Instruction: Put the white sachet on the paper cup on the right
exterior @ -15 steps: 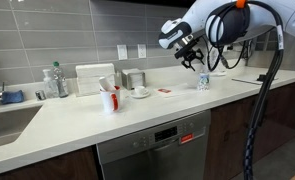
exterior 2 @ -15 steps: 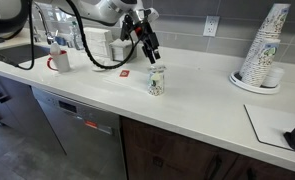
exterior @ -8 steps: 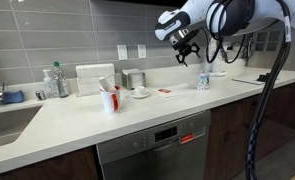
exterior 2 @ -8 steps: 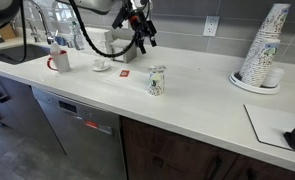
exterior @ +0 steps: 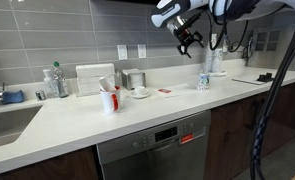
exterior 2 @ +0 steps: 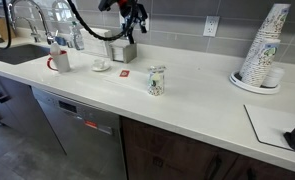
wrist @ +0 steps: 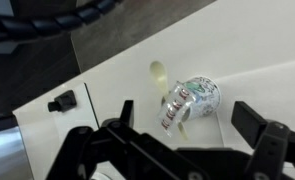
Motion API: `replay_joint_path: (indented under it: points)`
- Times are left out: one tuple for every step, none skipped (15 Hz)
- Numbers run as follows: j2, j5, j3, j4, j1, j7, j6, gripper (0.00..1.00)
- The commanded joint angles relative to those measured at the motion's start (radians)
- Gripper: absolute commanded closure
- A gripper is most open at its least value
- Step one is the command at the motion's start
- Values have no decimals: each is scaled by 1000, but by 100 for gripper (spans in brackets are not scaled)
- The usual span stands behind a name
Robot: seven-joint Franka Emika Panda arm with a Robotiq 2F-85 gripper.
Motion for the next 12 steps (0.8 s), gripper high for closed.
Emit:
replay_joint_path:
  points:
    - [-87,-23,-30,-98,17,72,-91,0]
    - [-106,-25,-33,-112,16,72,-117,0]
    - [-123,-23,-35,-126,13,78,-135,0]
    - [-144,-12,-35,-143,6,83,-149,0]
    - [-166,-8,-37,-163,2,85,-153,0]
    - [-190,-3,-38,-188,-7,86,-149,0]
    - [-212,-10,-40,-214,-11,74,-136,0]
    - [-135,-16,-40,-105,-6,57,-147,0]
    - [-154,-16,-42,-125,-10,57,-147,0]
    - [-169,-16,-42,-141,-14,57,-147,0]
    - [-178,-16,-42,-151,-15,57,-147,0]
    - [-184,-16,-42,-160,-15,57,-147,0]
